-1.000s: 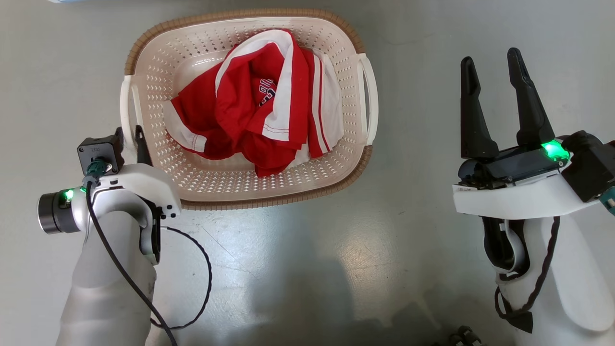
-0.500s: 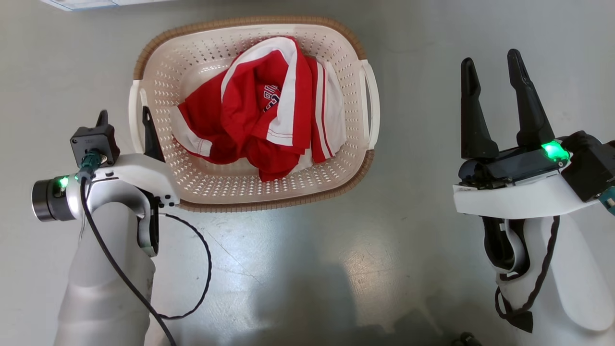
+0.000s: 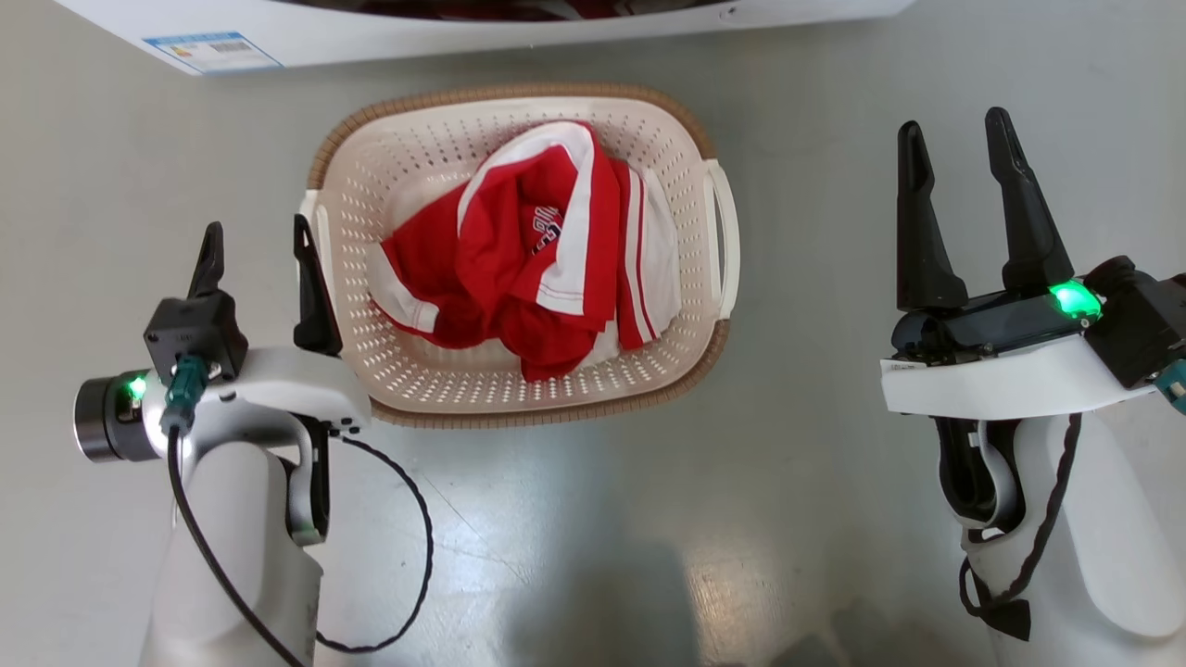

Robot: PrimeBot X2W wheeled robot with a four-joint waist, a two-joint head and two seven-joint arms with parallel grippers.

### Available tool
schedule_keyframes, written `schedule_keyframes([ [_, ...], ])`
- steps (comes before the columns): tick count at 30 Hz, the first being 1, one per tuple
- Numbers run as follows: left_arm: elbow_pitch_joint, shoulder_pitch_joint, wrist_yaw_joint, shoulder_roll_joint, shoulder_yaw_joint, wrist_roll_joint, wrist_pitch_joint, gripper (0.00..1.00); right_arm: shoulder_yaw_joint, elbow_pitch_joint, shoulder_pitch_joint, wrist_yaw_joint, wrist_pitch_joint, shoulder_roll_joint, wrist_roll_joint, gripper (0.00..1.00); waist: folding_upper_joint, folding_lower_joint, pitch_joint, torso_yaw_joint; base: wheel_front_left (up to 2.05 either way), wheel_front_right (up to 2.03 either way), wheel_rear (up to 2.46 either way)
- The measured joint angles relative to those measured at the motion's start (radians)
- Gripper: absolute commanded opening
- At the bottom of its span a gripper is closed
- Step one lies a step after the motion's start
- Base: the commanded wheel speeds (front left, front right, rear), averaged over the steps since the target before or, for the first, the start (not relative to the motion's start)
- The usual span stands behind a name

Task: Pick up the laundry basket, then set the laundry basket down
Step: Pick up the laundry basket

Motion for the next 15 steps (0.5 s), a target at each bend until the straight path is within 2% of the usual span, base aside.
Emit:
schedule_keyframes([
  [2, -0.069, 0.042, 0.0, -0.007, -0.012, 0.003, 0.0, 1.0, -0.004, 0.002, 0.005, 0.0, 0.0, 0.0, -0.002, 1.0, 0.0, 0.0, -0.027, 0.005, 0.0, 0.0, 0.0],
  [8, -0.15, 0.116, 0.0, -0.019, -0.042, 0.005, 0.0, 1.0, -0.011, 0.024, 0.052, 0.0, 0.0, 0.0, -0.008, 1.0, 0.0, 0.0, -0.089, 0.013, 0.0, 0.0, 0.0],
  [15, -0.234, 0.247, 0.016, -0.02, -0.057, 0.008, 0.0, 1.0, -0.011, 0.057, 0.14, 0.0, 0.0, 0.001, -0.017, 1.0, 0.0, 0.0, -0.213, 0.021, 0.0, 0.0, 0.0],
])
